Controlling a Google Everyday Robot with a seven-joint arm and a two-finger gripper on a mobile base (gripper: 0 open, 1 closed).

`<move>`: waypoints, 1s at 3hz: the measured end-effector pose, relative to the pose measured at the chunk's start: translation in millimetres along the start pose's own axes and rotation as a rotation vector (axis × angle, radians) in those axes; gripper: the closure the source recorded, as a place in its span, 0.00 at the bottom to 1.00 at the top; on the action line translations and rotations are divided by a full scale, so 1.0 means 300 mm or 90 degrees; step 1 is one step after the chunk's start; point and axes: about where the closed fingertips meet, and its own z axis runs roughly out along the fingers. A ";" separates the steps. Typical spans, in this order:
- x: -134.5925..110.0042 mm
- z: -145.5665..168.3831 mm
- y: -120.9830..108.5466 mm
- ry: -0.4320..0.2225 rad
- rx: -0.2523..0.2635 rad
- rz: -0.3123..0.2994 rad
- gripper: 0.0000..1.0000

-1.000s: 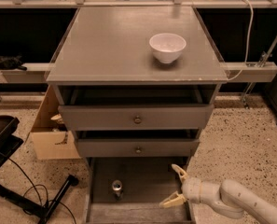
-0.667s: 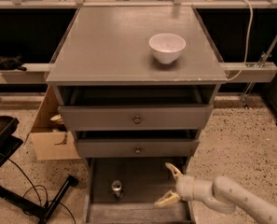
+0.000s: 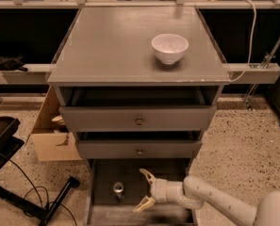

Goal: Pick redbull can from bottom drawer and place on counter

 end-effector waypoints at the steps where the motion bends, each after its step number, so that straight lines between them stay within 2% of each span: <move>1: 0.056 0.194 0.039 -0.015 -0.033 -0.021 0.00; 2: 0.109 0.357 0.047 -0.021 -0.059 -0.019 0.00; 3: 0.170 0.492 0.015 -0.028 -0.075 -0.006 0.04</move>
Offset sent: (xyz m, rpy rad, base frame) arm 0.0198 0.1402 -0.0991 0.0317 0.0075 0.1402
